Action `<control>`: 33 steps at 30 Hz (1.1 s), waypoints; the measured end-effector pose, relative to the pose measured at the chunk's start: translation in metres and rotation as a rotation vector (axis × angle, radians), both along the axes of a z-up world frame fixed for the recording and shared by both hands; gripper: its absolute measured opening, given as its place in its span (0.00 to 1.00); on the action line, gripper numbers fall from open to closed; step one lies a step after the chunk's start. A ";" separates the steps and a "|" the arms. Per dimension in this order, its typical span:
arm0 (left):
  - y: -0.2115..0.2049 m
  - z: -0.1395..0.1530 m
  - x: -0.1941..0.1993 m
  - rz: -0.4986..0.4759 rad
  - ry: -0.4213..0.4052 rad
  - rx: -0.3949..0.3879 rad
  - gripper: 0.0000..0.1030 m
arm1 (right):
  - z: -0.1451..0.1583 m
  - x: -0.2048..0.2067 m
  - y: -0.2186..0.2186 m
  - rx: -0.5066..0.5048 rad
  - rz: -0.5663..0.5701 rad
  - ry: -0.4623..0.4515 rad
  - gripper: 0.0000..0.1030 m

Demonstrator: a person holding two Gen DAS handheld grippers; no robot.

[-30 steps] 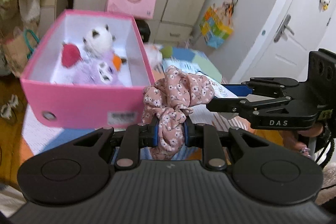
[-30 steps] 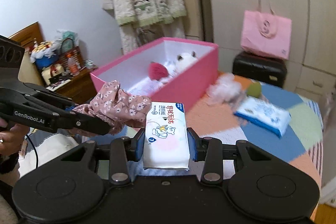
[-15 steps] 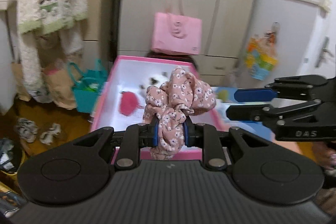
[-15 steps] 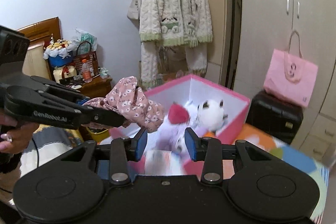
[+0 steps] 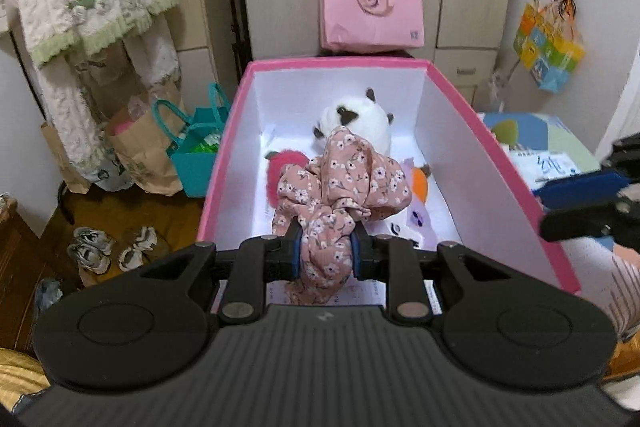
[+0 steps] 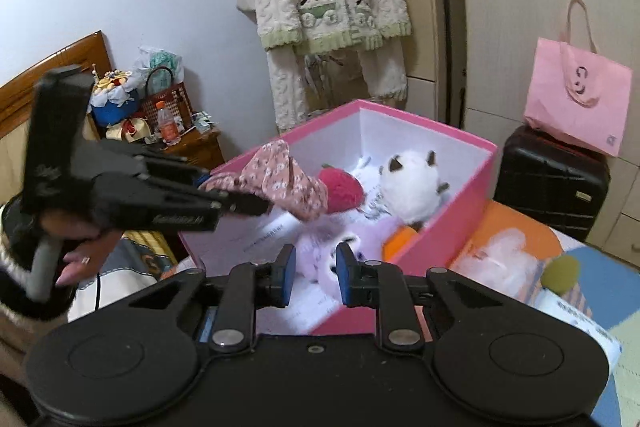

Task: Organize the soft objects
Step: 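Carry the scrunchie over the box with the left while the right lifts the wipes pack, then release the scrunchie into the pink box with the left gripper, then carry the white wipes pack over the pink box with the right gripper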

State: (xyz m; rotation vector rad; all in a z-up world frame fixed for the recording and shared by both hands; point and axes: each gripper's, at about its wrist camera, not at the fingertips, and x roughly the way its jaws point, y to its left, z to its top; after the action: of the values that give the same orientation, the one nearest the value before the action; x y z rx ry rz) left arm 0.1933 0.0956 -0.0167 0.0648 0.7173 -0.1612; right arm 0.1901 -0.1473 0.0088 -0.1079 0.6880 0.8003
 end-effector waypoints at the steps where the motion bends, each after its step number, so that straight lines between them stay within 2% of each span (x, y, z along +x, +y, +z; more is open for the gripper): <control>1: -0.001 -0.002 0.002 -0.002 0.009 -0.003 0.22 | -0.003 0.000 -0.002 0.001 -0.004 0.007 0.24; 3: -0.002 -0.005 0.003 -0.008 0.015 0.002 0.23 | -0.013 -0.003 -0.012 0.010 -0.007 0.040 0.25; 5: -0.003 -0.006 0.002 -0.011 0.020 0.009 0.23 | -0.018 -0.006 -0.030 0.089 -0.003 0.082 0.32; 7: -0.003 -0.007 0.005 -0.012 0.024 0.023 0.23 | -0.019 -0.012 -0.045 0.148 0.011 0.130 0.34; 10: -0.007 -0.008 0.007 -0.013 0.026 0.051 0.23 | -0.020 -0.033 -0.060 0.121 -0.007 0.096 0.34; 12: -0.008 -0.008 0.006 -0.018 0.027 0.055 0.23 | -0.023 -0.039 -0.069 0.132 0.001 0.142 0.34; 15: -0.006 -0.008 0.005 -0.008 0.030 0.052 0.24 | -0.036 -0.048 -0.082 0.089 -0.026 0.214 0.34; 20: -0.007 -0.008 0.006 0.002 0.034 0.065 0.31 | -0.073 -0.062 -0.096 0.023 -0.042 0.381 0.35; 22: -0.009 -0.008 0.006 0.009 0.037 0.074 0.43 | -0.090 -0.069 -0.096 -0.011 -0.011 0.450 0.35; 24: -0.010 -0.007 0.002 0.015 0.022 0.078 0.49 | -0.113 -0.078 -0.093 -0.061 0.008 0.512 0.35; 27: -0.011 -0.005 -0.005 0.015 0.008 0.070 0.54 | -0.145 -0.084 -0.092 -0.076 0.026 0.620 0.37; 30: -0.010 -0.002 -0.012 0.009 0.003 0.056 0.55 | -0.171 -0.086 -0.092 -0.092 0.030 0.684 0.41; 33: -0.011 0.000 -0.019 0.005 -0.002 0.061 0.57 | -0.190 -0.084 -0.097 -0.062 0.017 0.764 0.51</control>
State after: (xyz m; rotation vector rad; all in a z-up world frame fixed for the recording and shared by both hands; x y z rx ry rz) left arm 0.1743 0.0851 -0.0168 0.1211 0.7207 -0.1343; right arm 0.1059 -0.2445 -0.1810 0.1483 1.4341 0.8340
